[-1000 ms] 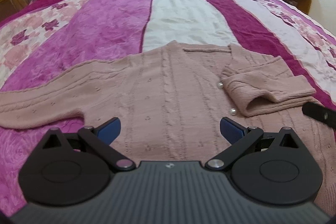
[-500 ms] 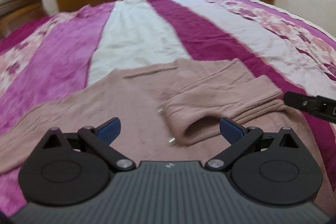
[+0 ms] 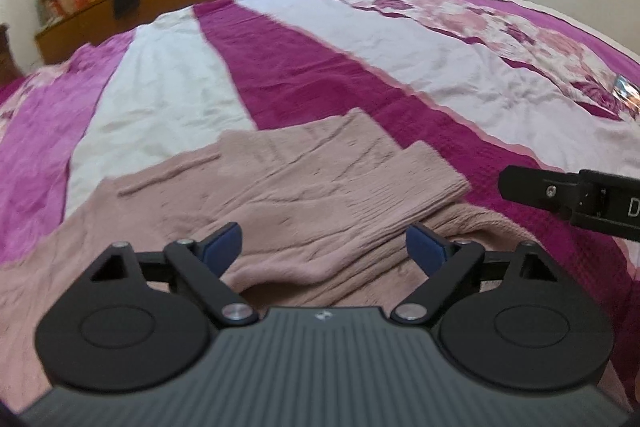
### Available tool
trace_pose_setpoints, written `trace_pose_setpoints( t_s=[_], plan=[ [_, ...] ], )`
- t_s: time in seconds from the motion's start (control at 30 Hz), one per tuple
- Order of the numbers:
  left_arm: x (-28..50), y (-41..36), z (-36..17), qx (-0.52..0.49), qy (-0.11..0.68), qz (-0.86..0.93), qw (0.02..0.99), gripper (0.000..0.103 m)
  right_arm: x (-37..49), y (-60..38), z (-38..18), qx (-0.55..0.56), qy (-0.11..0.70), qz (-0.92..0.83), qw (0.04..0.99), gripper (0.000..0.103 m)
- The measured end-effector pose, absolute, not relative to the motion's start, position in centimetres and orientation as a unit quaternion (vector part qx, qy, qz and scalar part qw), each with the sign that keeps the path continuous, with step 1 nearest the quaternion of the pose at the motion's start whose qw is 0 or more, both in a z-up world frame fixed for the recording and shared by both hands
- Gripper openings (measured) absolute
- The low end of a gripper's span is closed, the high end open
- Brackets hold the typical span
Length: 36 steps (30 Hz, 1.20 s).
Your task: Fold small clothes
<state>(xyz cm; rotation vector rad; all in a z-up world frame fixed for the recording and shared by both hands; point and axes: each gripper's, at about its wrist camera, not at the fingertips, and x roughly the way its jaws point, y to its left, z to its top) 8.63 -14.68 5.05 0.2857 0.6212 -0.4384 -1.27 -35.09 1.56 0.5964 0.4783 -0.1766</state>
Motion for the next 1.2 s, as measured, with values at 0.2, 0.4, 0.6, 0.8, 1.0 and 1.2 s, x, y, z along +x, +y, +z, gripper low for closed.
trace_pose_setpoints(
  t_s=[0.2, 0.4, 0.6, 0.8, 1.0, 1.2],
  plan=[
    [9.6, -16.5, 4.0, 0.163, 0.305, -0.234, 0.909, 0.075, -1.2, -35.5, 1.0, 0.299, 0.234, -0.084, 0.921, 0.076],
    [10.1, -17.5, 3.2, 0.174, 0.304, -0.255, 0.901, 0.052, -1.3, -35.7, 0.8, 0.305, 0.233, -0.082, 0.920, 0.076],
    [10.5, -18.6, 2.7, 0.193, 0.297, -0.261, 0.898, 0.047, -1.4, -35.5, 0.8, 0.304, 0.232, -0.082, 0.920, 0.076],
    [11.1, -18.6, 2.6, 0.175, 0.302, -0.256, 0.902, 0.014, -1.5, -35.5, 0.7, 0.305, 0.232, -0.080, 0.920, 0.076],
    [11.1, -17.6, 3.9, 0.153, 0.286, -0.240, 0.915, 0.009, -1.5, -35.4, 0.7, 0.305, 0.232, -0.080, 0.920, 0.076],
    [11.1, -15.4, 6.4, 0.125, 0.263, -0.210, 0.933, 0.009, -1.5, -35.4, 0.7, 0.303, 0.233, -0.078, 0.921, 0.076]
  ],
)
